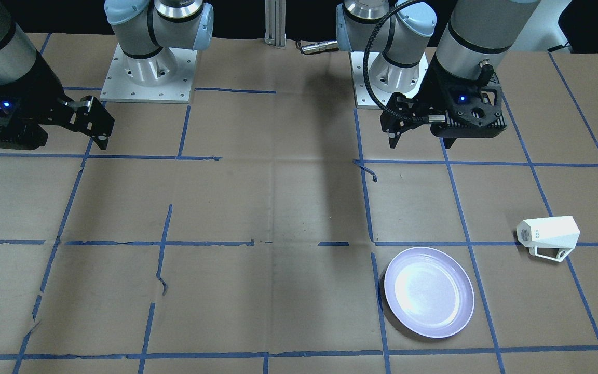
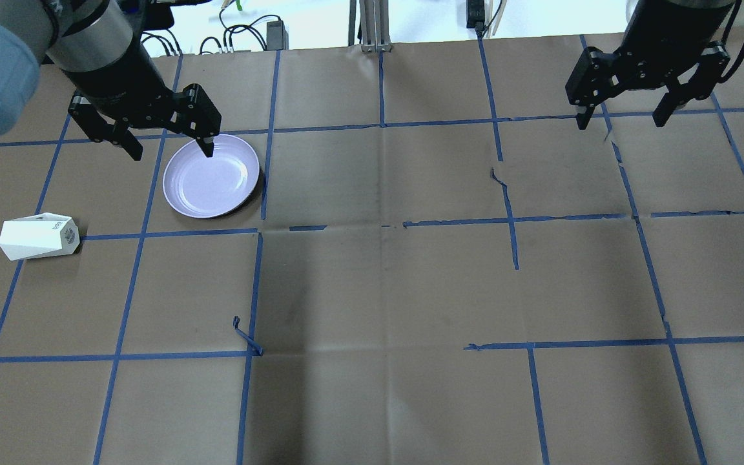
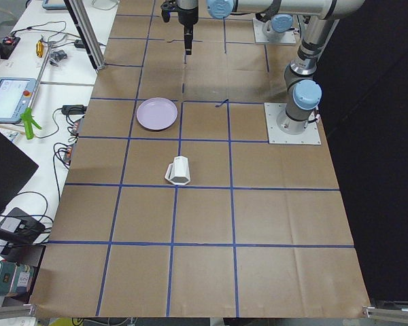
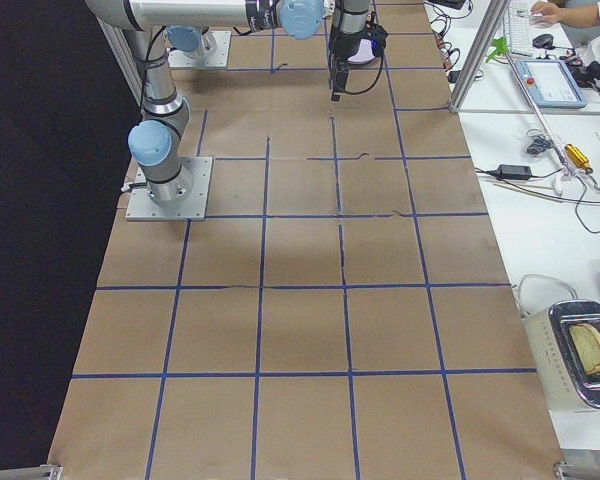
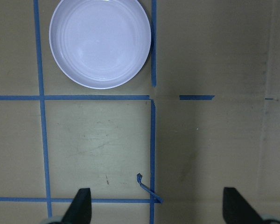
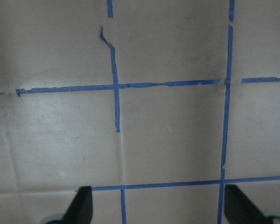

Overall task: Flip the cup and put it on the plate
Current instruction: 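Move the left gripper away from the plate toward the white mug lying on its side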

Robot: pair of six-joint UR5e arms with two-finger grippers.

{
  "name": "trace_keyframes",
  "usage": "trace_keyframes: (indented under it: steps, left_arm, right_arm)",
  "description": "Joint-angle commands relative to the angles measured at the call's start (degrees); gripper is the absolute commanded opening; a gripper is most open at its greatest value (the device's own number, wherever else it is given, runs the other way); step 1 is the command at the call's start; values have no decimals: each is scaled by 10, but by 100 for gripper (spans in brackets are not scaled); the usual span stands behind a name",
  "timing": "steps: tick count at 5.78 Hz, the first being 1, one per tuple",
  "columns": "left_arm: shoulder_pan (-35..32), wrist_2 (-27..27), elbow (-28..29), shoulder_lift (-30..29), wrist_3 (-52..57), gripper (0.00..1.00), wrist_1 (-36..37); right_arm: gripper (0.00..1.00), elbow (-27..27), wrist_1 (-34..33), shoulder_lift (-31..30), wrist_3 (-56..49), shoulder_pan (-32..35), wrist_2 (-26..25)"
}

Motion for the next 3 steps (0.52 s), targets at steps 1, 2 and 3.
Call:
trace_keyframes:
  steps: [1, 2, 3]
  left_arm:
    - [93, -1, -2, 12, 104, 99, -28]
    - [159, -7, 3, 18, 159, 99, -38]
    - [210, -11, 7, 18, 203, 98, -38]
  right_arm:
    - [100, 0, 0, 0, 0, 0, 0]
    - [100, 0, 0, 0, 0, 0, 0]
    - [100, 0, 0, 0, 0, 0, 0]
